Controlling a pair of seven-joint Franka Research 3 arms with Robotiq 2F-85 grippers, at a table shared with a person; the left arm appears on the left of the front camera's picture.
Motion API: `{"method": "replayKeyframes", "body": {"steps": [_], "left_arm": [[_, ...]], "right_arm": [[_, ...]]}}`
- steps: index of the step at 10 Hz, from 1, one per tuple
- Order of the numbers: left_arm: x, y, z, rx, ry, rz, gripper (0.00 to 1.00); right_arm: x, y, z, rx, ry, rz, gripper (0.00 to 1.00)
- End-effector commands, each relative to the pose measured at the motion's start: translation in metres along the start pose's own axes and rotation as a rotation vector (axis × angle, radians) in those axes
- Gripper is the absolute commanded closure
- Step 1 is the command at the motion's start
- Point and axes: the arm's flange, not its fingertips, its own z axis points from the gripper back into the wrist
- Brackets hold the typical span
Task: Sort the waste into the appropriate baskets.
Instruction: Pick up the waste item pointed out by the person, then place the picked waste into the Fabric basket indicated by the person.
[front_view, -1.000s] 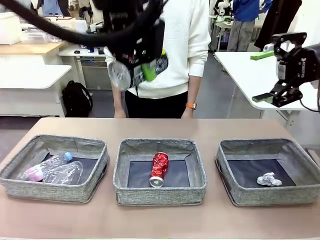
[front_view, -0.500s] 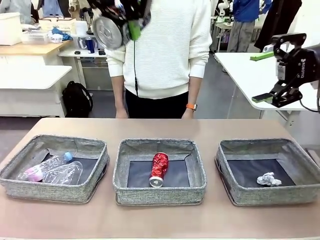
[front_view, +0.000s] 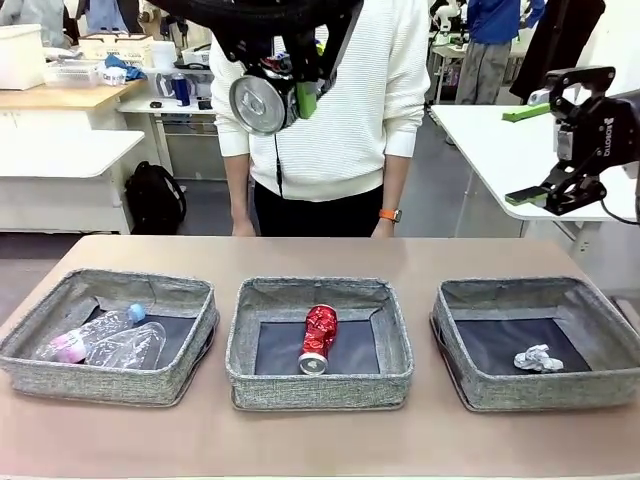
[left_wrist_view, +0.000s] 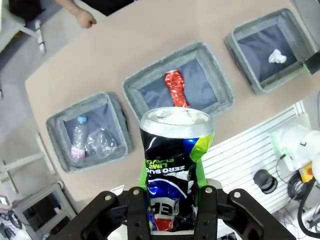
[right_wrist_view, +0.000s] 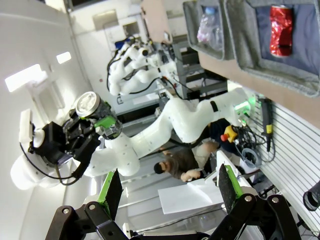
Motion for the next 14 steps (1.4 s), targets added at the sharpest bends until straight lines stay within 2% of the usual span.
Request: {"method": "replayKeyframes", "body": {"steps": [1, 14], "left_arm": [[-0.0052, 0.0053, 0.0057, 0.015, -0.014, 0.004, 0.63], [-0.0052, 0.0053, 0.0057, 0.015, -0.014, 0.004, 0.63]], "right_arm": [[0.0001, 0.0016, 0.0003, 0.019, 0.005, 0.019, 0.0], [0.0001, 0.0016, 0.0003, 0.019, 0.005, 0.019, 0.0]]}}
